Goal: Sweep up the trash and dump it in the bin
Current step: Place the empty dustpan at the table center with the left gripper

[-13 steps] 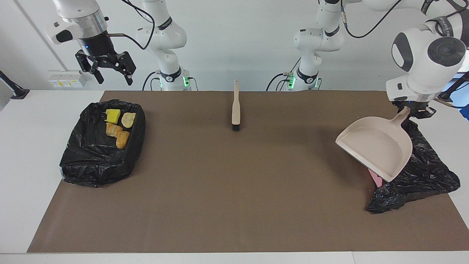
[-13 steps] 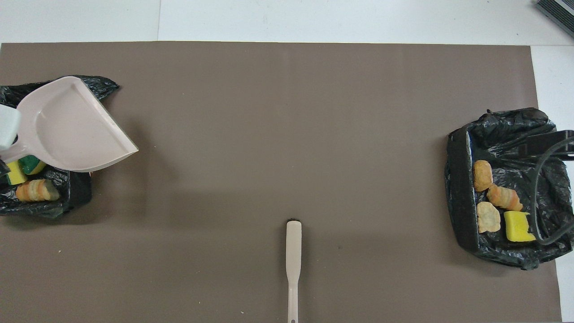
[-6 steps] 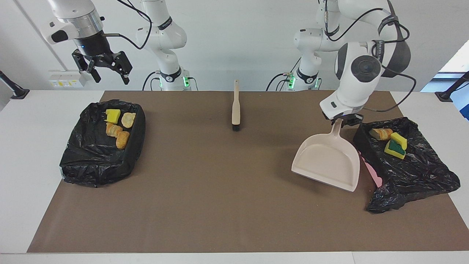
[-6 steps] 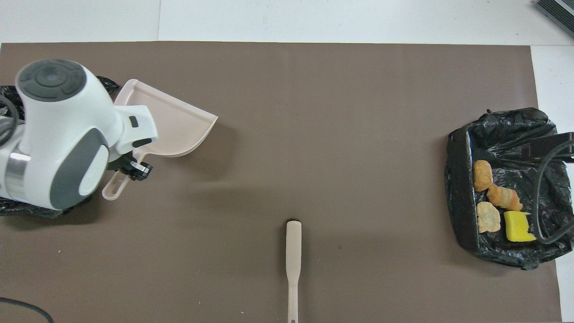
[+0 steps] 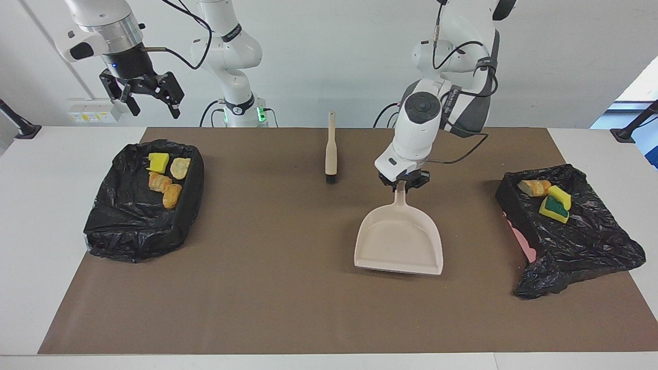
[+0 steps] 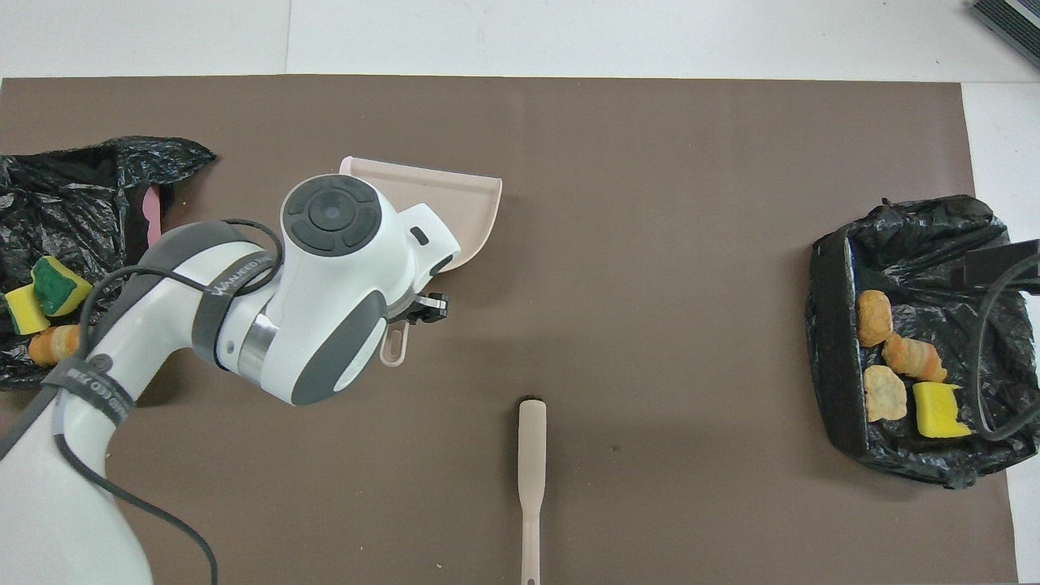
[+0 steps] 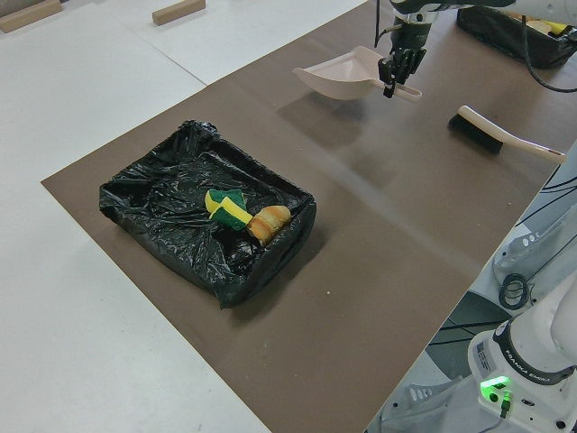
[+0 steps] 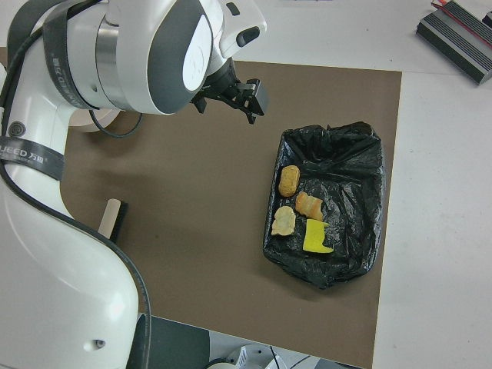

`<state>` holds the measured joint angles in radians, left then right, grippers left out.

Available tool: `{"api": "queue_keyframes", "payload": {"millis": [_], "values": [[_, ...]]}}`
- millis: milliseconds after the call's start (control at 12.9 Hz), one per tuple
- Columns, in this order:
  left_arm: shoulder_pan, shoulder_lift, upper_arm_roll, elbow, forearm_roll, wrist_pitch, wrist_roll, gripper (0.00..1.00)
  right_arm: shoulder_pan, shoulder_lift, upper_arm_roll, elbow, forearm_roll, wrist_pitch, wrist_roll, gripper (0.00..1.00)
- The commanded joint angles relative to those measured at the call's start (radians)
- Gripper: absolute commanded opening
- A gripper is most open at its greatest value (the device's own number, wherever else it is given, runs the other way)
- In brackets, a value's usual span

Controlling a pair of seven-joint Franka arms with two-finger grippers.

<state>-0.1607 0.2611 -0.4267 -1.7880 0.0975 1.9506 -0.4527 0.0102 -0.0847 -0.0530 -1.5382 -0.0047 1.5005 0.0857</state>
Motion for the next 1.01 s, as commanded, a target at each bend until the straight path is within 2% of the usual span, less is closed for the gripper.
{"api": "queue_keyframes", "payload": {"millis": [0,232,309,387,464,774,851,928], "values": [[-0.009,0.082,-0.072,0.063,-0.001,0.034,-0.142,0.00,-0.004,-0.036,-0.002,-0.051,-0.026,0.015,-0.040,1.00],[-0.048,0.164,-0.081,0.181,0.011,0.040,-0.211,0.00,-0.003,-0.055,-0.002,-0.086,-0.026,0.018,-0.115,1.00],[-0.078,0.225,-0.081,0.235,0.027,0.047,-0.215,0.00,-0.003,-0.055,-0.002,-0.086,-0.026,0.018,-0.118,1.00],[-0.111,0.286,-0.081,0.290,0.078,0.044,-0.246,0.00,-0.001,-0.056,-0.001,-0.088,-0.026,0.017,-0.119,1.00],[-0.117,0.314,-0.087,0.306,0.124,0.047,-0.286,0.00,0.000,-0.060,-0.001,-0.094,-0.026,0.015,-0.119,1.00],[-0.117,0.331,-0.092,0.302,0.130,0.076,-0.294,0.00,0.005,-0.060,-0.001,-0.100,-0.026,0.015,-0.118,1.00],[-0.117,0.331,-0.092,0.300,0.126,0.076,-0.293,0.19,0.005,-0.060,-0.001,-0.100,-0.026,0.015,-0.115,1.00],[-0.114,0.330,-0.092,0.298,0.128,0.080,-0.293,0.45,0.005,-0.060,-0.001,-0.099,-0.024,0.015,-0.106,1.00]]}}
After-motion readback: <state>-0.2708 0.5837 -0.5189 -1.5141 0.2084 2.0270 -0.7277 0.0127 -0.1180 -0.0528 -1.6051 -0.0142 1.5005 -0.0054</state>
